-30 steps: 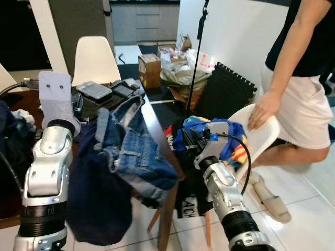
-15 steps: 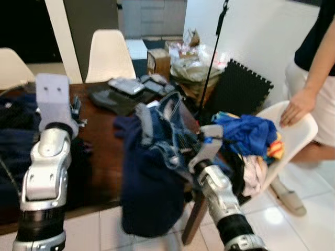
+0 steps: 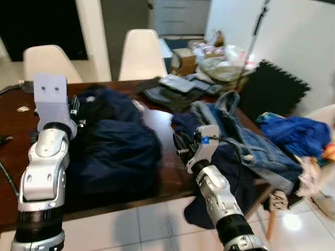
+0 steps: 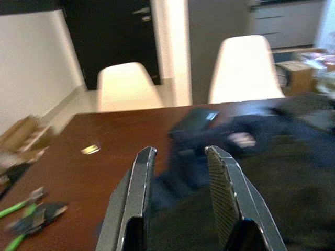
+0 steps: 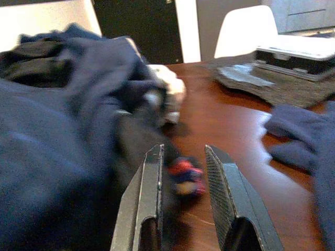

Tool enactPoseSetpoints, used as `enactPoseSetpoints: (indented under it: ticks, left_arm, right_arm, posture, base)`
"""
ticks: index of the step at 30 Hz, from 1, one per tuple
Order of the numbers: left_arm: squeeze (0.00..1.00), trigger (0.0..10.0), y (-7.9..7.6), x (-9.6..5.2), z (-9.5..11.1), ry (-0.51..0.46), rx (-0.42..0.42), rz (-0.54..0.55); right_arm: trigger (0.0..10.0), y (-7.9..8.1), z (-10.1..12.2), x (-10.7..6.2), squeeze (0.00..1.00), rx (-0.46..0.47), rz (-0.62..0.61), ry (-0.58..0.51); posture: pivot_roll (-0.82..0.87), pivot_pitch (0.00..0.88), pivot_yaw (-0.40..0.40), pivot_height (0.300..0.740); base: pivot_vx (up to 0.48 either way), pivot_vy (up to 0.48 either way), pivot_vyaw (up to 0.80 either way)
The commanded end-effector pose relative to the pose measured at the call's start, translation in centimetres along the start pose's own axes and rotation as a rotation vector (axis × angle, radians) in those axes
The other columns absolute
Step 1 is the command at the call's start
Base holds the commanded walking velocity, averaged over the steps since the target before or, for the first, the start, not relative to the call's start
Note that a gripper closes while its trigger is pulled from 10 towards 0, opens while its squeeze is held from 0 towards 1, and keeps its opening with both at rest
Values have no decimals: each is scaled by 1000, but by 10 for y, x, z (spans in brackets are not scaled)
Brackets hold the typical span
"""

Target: Hang hanger

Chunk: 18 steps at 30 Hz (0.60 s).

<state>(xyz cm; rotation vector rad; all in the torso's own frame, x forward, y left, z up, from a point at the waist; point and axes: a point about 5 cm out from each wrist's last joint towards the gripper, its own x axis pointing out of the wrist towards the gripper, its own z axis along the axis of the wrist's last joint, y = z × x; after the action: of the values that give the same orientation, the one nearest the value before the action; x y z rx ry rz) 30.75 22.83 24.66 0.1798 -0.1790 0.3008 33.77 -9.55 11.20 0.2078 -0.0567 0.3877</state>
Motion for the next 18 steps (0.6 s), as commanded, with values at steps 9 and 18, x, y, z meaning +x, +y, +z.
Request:
enactPoseSetpoints:
  ticks: [9,18]
  left_arm:
    - [0,10000,9,2,-8,76,-37,75]
    - [0,10000,16,4,-6,64,-54,99]
  right_arm:
    - [10000,-7,2,-1,0,-9,-25,3]
    - [10000,-7,2,-1,0,-9,-24,2]
  posture:
    - [40,0,-47,740]
    - [41,0,-49,740]
  base:
    - [143,-224,0]
    - [0,0,0]
